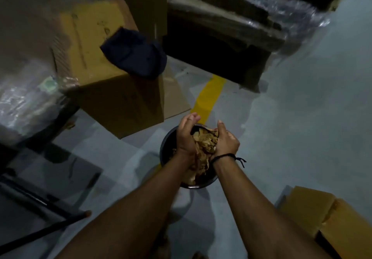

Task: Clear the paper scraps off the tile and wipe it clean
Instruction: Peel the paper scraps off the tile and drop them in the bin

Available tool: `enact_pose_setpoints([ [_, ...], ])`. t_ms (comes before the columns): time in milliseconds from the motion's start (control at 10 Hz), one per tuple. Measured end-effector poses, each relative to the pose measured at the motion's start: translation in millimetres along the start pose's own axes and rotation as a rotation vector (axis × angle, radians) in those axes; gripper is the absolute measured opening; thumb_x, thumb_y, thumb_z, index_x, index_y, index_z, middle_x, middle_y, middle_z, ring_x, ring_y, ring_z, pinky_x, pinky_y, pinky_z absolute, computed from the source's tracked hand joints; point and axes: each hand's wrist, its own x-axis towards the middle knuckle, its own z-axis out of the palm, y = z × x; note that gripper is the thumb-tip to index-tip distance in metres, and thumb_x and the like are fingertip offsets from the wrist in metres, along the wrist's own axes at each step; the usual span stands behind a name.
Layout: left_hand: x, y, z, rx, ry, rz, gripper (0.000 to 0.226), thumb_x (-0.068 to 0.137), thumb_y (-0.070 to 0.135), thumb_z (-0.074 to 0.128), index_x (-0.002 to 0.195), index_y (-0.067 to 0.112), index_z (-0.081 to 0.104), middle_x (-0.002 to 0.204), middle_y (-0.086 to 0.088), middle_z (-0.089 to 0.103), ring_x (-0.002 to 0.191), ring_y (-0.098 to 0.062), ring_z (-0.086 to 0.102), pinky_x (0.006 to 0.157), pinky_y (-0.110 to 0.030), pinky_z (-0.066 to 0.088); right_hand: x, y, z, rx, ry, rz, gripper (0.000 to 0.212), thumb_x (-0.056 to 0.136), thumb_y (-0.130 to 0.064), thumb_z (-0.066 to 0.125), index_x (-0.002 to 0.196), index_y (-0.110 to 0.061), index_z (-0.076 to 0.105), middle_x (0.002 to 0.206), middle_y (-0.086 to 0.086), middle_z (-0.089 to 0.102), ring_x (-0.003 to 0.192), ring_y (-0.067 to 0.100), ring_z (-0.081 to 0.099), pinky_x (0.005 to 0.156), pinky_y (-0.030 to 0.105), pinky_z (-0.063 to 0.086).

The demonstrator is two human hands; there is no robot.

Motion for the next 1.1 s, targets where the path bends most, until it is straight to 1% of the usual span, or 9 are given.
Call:
enact_pose_setpoints([
  [100, 39.6, -69.3, -32.3, 0.054, -0.015, -0.054, 0.045, 0.102, 0.029, 0.030, 0.132, 0.000, 0.047, 0.134, -0.018, 0.053, 0.122, -0.022, 0.050, 0.104, -0.036, 0.040, 47.7, 62.6, -0.2, -0.126, 0.020, -0.046, 0.053, 0.085, -0.039, 0.069, 0.050, -0.016, 0.038, 0.047, -0.002, 0.032, 0.048, 0.014, 0.031, 0.049, 0.028, 0.027],
  [200, 59.0, -122.9, -60.6, 0.090, -0.027, -0.142, 0.048, 0.101, 0.037, 0.031, 0.136, 0.008, 0.046, 0.140, -0.013, 0.048, 0.129, -0.021, 0.046, 0.109, -0.044, 0.036, 74.5, 115.6, 1.5, -0.360, -0.134, -0.107, 0.044, 0.092, -0.043, 0.060, 0.057, -0.017, 0.054, 0.051, -0.004, 0.050, 0.054, 0.012, 0.046, 0.055, 0.028, 0.036],
  [300, 58.6, -148.1, -74.2, 0.115, -0.046, -0.195, 0.037, 0.101, 0.038, 0.029, 0.122, 0.019, 0.054, 0.123, -0.002, 0.059, 0.112, -0.010, 0.058, 0.093, -0.028, 0.048, 87.9, 146.3, 5.3, -0.534, -0.365, -0.108, 0.042, 0.098, -0.042, 0.049, 0.118, -0.010, 0.067, 0.120, 0.009, 0.066, 0.112, 0.021, 0.059, 0.095, 0.033, 0.046],
  [400, 53.9, -143.2, -76.0, 0.137, -0.046, -0.219, 0.044, 0.101, 0.044, 0.026, 0.131, 0.021, 0.049, 0.132, -0.003, 0.052, 0.115, -0.015, 0.052, 0.102, -0.038, 0.043, 82.8, 132.8, 9.0, -0.840, -0.465, -0.224, 0.050, 0.102, -0.045, 0.029, 0.143, -0.020, 0.045, 0.156, 0.004, 0.031, 0.145, 0.025, 0.024, 0.118, 0.045, 0.020],
  [600, 39.4, -95.5, -51.1, 0.004, 0.131, -0.543, 0.053, 0.104, 0.034, 0.025, 0.143, -0.002, 0.031, 0.141, -0.020, 0.043, 0.131, -0.024, 0.044, 0.099, -0.032, 0.045, -6.7, 66.9, 13.7, -0.550, -0.644, -0.551, 0.066, 0.095, -0.058, 0.023, 0.145, -0.018, 0.040, 0.157, 0.002, 0.028, 0.145, 0.012, 0.020, 0.118, 0.034, 0.018],
  [700, 21.7, -49.5, -44.3, -0.553, -0.538, -0.371, 0.085, 0.094, 0.066, 0.017, 0.138, -0.003, 0.037, 0.132, -0.024, 0.051, 0.126, -0.035, 0.047, 0.103, -0.045, 0.038, -13.4, 79.3, 4.6, -0.723, -0.775, -0.651, 0.062, 0.101, -0.051, 0.018, 0.151, -0.014, 0.023, 0.158, 0.010, 0.023, 0.148, 0.021, 0.016, 0.122, 0.041, 0.007],
  [800, 27.9, -16.4, -40.0, -0.198, -0.285, -0.547, 0.087, 0.083, 0.078, 0.017, 0.125, 0.010, 0.052, 0.105, -0.015, 0.062, 0.108, -0.032, 0.057, 0.091, -0.042, 0.046, 7.9, 93.3, -17.5, -0.850, -0.751, -0.564, 0.069, 0.093, -0.064, 0.006, 0.151, -0.028, 0.016, 0.159, -0.003, 0.020, 0.148, 0.016, 0.014, 0.118, 0.035, 0.008],
  [900, 3.3, 8.0, -32.4, -0.148, -0.259, -0.394, 0.076, 0.092, 0.066, 0.013, 0.139, 0.014, 0.042, 0.143, -0.011, 0.045, 0.133, -0.030, 0.041, 0.113, -0.047, 0.027, 17.2, 82.8, -34.0, -0.789, -0.607, -0.118, 0.058, 0.101, -0.053, 0.015, 0.151, -0.026, 0.025, 0.157, 0.001, 0.029, 0.144, 0.022, 0.028, 0.113, 0.032, 0.023],
  [1100, -37.5, 22.3, -0.4, -0.007, -0.295, -0.156, 0.061, 0.098, 0.053, 0.011, 0.131, 0.019, 0.050, 0.143, -0.004, 0.048, 0.136, -0.018, 0.037, 0.109, -0.031, 0.031, -16.5, 42.3, -21.5, -0.278, -0.496, 0.142, 0.085, 0.085, -0.074, 0.020, 0.151, -0.020, 0.025, 0.156, 0.000, 0.030, 0.144, 0.019, 0.028, 0.118, 0.038, 0.026],
])
